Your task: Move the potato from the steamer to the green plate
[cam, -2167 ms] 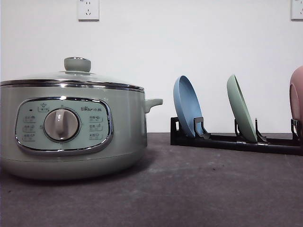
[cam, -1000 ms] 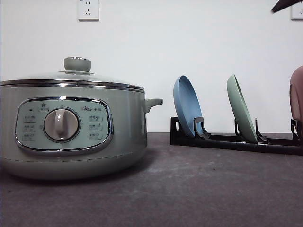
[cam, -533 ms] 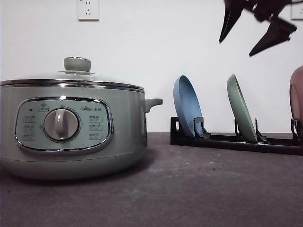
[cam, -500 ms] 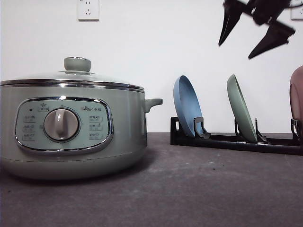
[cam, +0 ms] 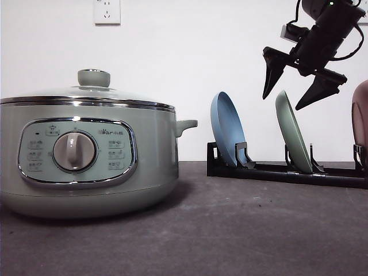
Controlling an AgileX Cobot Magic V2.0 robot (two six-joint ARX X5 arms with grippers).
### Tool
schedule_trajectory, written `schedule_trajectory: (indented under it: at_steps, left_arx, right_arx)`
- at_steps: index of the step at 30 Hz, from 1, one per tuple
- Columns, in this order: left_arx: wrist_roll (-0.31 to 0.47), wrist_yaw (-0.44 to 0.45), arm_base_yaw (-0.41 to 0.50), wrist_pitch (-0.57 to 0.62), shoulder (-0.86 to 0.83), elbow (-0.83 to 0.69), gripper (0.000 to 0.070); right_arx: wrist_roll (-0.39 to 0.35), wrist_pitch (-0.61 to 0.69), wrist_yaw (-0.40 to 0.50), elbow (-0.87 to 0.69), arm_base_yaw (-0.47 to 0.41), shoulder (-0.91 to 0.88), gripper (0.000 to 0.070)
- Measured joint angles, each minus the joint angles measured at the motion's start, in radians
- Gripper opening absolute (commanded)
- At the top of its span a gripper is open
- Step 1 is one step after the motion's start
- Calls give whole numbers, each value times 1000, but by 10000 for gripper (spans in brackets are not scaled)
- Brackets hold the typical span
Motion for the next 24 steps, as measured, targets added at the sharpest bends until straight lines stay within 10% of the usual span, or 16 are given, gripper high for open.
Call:
schedule_trajectory:
  at_steps: [12, 24]
  left_arx:
    - [0, 0, 0, 0, 0, 0, 673]
    - [0, 0, 0, 0, 0, 0, 672]
  right_arx:
    - [0, 14, 0, 0, 0, 8, 128]
    - [2, 14, -10, 0, 0, 8, 20]
